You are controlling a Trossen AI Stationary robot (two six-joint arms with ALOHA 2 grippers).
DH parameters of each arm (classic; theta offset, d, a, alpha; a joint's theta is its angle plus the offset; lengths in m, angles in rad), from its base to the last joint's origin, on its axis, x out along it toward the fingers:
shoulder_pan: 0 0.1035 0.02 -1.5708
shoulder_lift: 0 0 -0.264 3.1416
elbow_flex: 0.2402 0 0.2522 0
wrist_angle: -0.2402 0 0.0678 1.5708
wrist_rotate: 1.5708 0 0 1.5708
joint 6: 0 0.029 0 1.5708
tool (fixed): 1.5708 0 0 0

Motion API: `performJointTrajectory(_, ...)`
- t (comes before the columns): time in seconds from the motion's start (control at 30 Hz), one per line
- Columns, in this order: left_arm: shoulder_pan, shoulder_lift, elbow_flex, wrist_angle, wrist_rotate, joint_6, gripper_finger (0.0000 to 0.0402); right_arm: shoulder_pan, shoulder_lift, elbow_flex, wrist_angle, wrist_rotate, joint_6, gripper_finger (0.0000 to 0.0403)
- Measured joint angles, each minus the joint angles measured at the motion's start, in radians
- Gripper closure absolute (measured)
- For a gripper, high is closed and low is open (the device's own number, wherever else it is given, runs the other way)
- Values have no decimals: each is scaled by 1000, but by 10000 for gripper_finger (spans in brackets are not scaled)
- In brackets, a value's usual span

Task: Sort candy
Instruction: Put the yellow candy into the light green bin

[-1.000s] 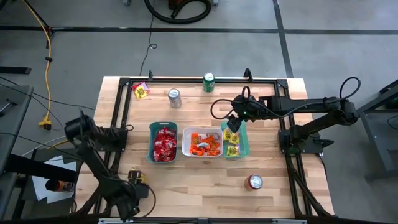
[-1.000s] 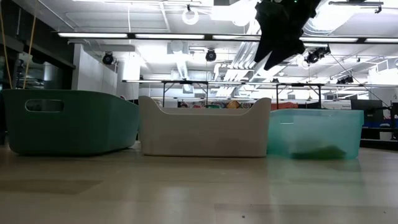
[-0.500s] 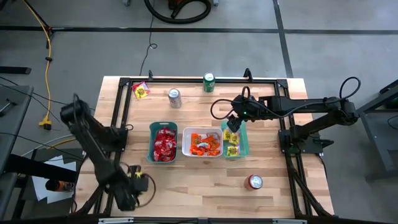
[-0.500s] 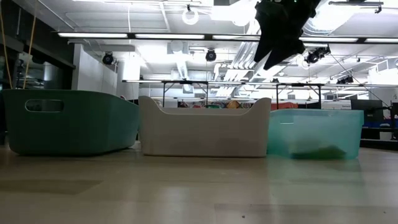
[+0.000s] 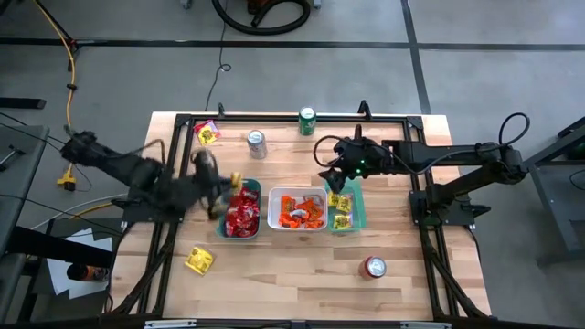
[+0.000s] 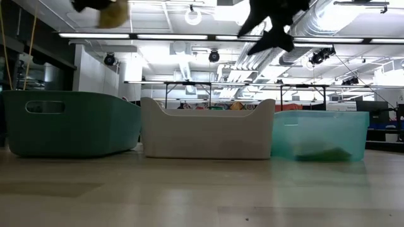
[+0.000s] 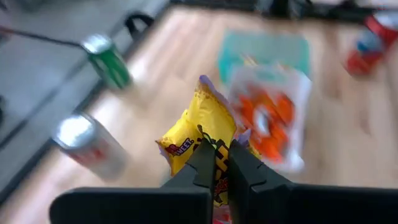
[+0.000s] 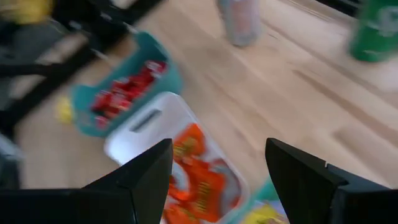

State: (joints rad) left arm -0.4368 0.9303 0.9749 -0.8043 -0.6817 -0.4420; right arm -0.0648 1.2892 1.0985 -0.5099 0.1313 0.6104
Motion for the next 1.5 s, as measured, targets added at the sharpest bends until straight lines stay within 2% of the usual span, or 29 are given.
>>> performJointTrajectory(0.1, 141, -32, -62, 225, 67, 147, 400, 13, 0, 0, 92, -42, 3, 150)
performJointTrajectory(0.17, 214, -34, -131, 427, 176, 214, 400, 24, 0, 0, 154, -67, 2, 150)
performJointTrajectory(0.27, 290, 5, -243, 735, 345, 234, 401, 41, 0, 0, 237, -89, 2, 150)
performJointTrajectory(0.3, 305, 27, -272, 810, 373, 235, 401, 47, 0, 0, 262, -89, 3, 150)
performJointTrajectory(0.53, 340, 214, -309, 1100, 398, 250, 401, 62, 40, 0, 448, -5, -8, 150)
performJointTrajectory(0.63, 340, 274, -309, 1206, 422, 281, 401, 61, 83, 0, 541, -1, -75, 150)
performJointTrajectory(0.9, 340, 303, -308, 1252, 466, 289, 401, 66, 137, 0, 569, -6, -243, 150)
performJointTrajectory(1.0, 346, 299, -308, 1255, 467, 302, 401, 67, 146, 0, 580, -58, -279, 150)
performJointTrajectory(1.13, 359, 299, -308, 1259, 467, 306, 401, 69, 167, 0, 593, -109, -298, 151)
performJointTrajectory(1.37, 371, 300, -308, 1253, 474, 305, 402, 72, 198, 0, 613, -110, -295, 151)
performJointTrajectory(1.5, 371, 300, -308, 1254, 481, 305, 401, 72, 204, 0, 615, -110, -252, 176)
